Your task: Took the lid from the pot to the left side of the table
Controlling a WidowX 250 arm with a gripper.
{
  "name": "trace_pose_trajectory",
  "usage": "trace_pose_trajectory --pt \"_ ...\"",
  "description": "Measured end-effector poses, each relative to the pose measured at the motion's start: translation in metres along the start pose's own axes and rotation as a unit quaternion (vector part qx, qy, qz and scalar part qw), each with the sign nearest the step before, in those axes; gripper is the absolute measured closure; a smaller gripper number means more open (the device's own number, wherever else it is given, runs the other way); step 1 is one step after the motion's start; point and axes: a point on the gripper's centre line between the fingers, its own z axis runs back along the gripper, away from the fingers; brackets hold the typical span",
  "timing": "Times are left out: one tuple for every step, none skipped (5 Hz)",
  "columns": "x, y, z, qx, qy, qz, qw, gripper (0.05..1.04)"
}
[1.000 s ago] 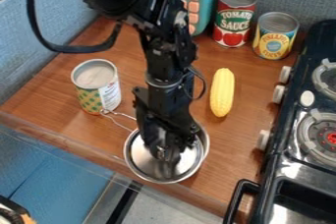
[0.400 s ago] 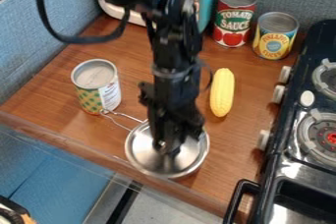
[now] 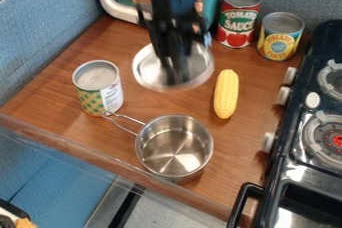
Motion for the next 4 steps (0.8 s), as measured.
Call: trace_pose_trajectory --pt "0.02 0.039 -0.007 0.009 -0.006 0.047 0.9989 0.801" --pt "0.039 0.08 -0.022 0.026 -0.015 0.101 0.9944 0.801" --pt "0.05 0.106 -0.041 0.05 -0.015 0.129 0.9902 0.801" --pt "0.053 0.121 -0.06 0.07 0.004 0.145 0.987 0.801"
